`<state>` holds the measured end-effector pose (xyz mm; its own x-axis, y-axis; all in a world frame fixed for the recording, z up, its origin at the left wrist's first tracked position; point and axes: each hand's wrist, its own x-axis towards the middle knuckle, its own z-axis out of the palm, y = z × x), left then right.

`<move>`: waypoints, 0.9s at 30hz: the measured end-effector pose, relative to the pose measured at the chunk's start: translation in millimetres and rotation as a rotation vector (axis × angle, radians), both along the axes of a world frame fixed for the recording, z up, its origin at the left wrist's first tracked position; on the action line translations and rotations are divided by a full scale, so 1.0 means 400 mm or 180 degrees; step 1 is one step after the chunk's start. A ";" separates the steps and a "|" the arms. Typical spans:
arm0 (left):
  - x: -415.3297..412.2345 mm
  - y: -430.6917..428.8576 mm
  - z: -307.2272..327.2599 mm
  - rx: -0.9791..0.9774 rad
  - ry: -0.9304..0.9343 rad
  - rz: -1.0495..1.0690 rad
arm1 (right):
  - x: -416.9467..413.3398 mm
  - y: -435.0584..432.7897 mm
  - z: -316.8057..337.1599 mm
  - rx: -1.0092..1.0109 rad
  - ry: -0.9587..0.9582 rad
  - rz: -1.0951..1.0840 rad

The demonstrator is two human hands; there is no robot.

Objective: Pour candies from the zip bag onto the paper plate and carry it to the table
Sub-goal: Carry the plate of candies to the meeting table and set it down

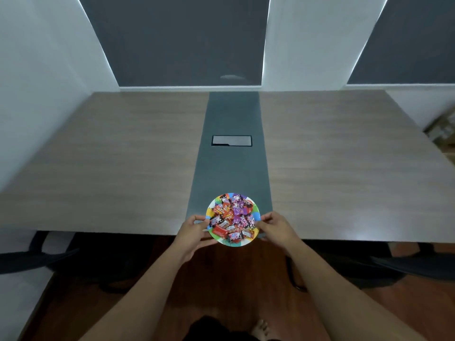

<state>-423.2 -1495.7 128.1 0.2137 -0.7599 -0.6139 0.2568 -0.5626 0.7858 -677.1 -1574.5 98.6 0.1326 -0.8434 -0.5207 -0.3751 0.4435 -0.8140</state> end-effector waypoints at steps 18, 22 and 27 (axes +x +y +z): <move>0.065 -0.472 -0.020 0.0093 -0.0028 0.0152 | 0.065 -0.460 0.009 -0.0316 -0.0071 0.0103; 0.127 -0.634 -0.025 0.0133 -0.0063 0.0110 | 0.131 -0.599 -0.001 -0.0447 0.0088 -0.0003; 0.208 -0.814 -0.054 0.0158 -0.0119 0.0011 | 0.201 -0.766 -0.028 -0.0796 0.0214 0.0001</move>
<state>-339.8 -1821.2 106.4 0.2398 -0.7280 -0.6423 0.2298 -0.6002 0.7661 -596.6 -1880.8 87.3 0.1051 -0.9470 -0.3035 -0.4322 0.2314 -0.8716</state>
